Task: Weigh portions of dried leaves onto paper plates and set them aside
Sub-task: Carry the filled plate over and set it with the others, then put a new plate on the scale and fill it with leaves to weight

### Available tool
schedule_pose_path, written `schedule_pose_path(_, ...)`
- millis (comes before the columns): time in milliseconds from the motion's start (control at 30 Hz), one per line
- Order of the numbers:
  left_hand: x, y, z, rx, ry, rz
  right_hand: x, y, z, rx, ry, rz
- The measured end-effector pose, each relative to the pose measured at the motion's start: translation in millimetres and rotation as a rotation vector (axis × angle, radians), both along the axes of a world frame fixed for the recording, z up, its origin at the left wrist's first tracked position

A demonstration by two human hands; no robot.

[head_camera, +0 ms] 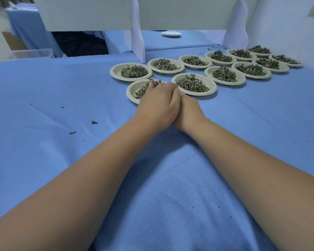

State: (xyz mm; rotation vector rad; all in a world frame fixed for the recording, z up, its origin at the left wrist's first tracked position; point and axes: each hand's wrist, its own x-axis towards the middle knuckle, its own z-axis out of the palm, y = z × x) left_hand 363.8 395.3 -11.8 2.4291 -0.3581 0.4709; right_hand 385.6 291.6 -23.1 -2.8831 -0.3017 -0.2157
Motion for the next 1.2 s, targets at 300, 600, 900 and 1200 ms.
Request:
schedule_pose_path(300,-70.5,-86.3,10.3,-0.128,-0.051,-0.308,-93.4,-87.4,16.3,-0.134,-0.116,-0.015)
schedule_pose_path(600,-149.5,-249.6,25.3,-0.062,-0.034,-0.675,-215.5,-239.9,34.0,-0.076,-0.075,-0.374)
schedule_pose_path(900,-264.7,-416.8,27.6,-0.038,-0.092,-1.085,-426.4,-397.5,34.4,0.191,-0.446,-0.767)
schedule_pose_path(1200,-330.7,-517.7,35.6,-0.026,-0.302,-1.265,-566.5,-509.8,17.1,-0.086,-0.436,-1.208)
